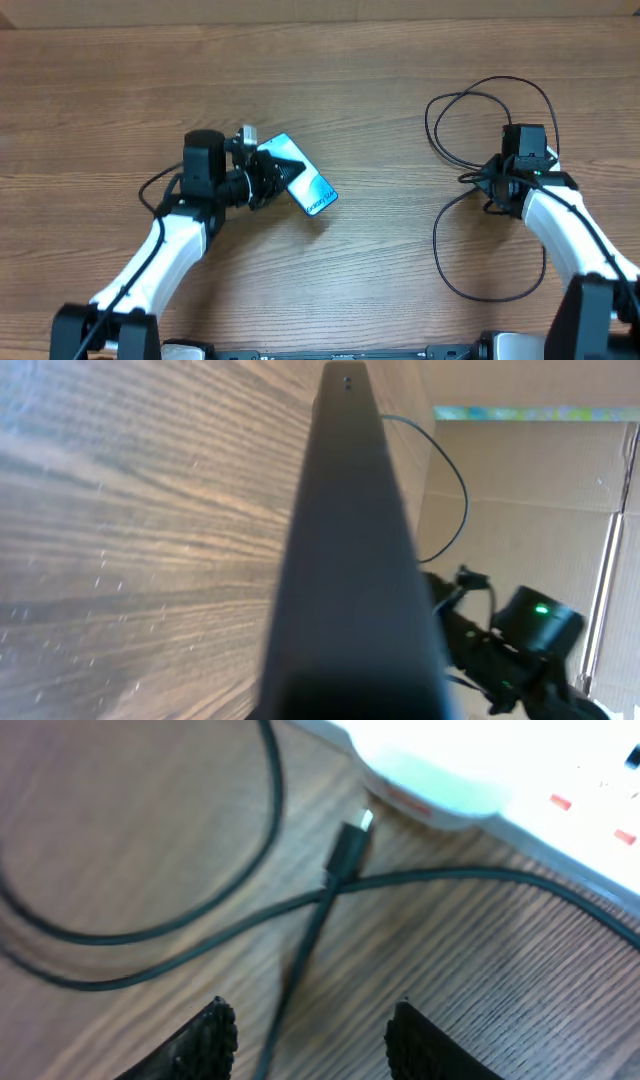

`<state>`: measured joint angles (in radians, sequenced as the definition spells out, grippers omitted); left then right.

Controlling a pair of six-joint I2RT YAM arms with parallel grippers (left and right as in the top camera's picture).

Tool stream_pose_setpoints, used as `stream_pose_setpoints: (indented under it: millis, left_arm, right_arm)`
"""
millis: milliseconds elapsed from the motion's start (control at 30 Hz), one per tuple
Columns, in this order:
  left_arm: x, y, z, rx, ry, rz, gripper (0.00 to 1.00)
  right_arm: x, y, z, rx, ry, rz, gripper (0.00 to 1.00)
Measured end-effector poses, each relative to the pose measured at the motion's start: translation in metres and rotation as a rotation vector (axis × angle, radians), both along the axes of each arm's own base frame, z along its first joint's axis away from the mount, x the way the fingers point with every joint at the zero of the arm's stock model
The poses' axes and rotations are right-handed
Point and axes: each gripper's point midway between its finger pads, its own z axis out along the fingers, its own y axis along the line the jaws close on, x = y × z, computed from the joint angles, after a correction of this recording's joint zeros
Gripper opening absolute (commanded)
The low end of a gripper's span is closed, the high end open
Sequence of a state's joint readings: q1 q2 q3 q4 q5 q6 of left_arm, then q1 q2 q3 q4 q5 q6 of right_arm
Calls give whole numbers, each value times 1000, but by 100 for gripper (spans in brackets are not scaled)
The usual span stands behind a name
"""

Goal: Plug charger to phone and switch on socket
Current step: 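Release the phone from the right gripper and move it to the cable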

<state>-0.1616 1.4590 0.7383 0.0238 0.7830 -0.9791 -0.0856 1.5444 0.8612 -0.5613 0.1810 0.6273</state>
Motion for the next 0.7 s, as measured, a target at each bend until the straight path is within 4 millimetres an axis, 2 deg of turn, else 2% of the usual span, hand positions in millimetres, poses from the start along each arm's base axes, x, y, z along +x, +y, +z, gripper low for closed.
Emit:
stream_pose_setpoints:
  millis: [200,333,433,500,533,700]
  left_arm:
    - [7,-2,1,4,-10,-9,4]
    - [7,-2,1,5,-10,-9,4]
    - [7,-2,1,5,-10,-9,4]
    - [7,-2,1,5,-10,-9,4]
    - [7,-2,1,5,-10,-9,4]
    - [7,-2,0,5,-9,-9,4]
  right_arm:
    - [-4,3,-32,21,87,10,43]
    - [2,3,-42,13,87,37,38]
    - [15,3,-43,-1,55,82,27]
    - [24,6,-43,4,39,125,9]
    - [27,8,-43,15,33,140,4]
    - [21,24,-45,99,60,194,4]
